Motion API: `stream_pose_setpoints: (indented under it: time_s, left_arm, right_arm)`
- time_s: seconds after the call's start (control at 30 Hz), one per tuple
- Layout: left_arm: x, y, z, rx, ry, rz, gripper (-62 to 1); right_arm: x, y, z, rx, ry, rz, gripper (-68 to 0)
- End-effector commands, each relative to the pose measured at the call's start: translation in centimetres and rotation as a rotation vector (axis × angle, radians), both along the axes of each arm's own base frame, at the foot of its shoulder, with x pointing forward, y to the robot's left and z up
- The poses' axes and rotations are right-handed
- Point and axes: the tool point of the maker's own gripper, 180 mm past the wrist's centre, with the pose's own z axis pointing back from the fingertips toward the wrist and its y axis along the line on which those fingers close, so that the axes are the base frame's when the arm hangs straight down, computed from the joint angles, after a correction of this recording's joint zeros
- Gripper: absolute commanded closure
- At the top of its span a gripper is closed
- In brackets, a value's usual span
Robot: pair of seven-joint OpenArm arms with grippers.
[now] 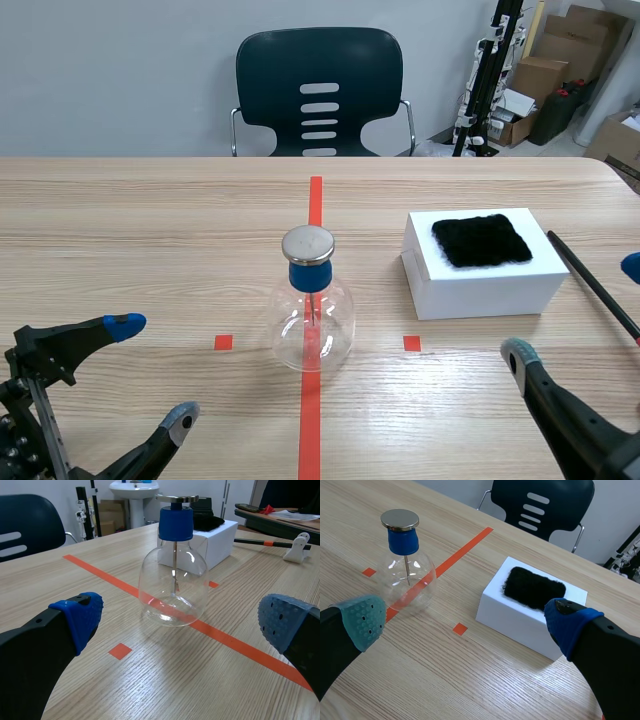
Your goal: Do the electroscope experiment. pick up the black charging rod
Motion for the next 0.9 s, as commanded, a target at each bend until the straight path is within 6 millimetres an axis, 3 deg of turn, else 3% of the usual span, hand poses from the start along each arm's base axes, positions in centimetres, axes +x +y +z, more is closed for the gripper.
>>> stream_pose_setpoints:
  time_s: [0.0, 0.87]
  left_arm:
    - [0.42, 0.07, 0.95, -0.018, -0.03, -0.001, -62.3]
    - [0.42, 0.07, 0.95, -0.018, -0.03, -0.001, -62.3]
  right_arm:
    - [0.32, 0.19, 1.08, 0.01, -0.036, 0.004, -67.9]
    - [0.31, 0.09, 0.64, -0.003, -0.015, 0.0, -67.9]
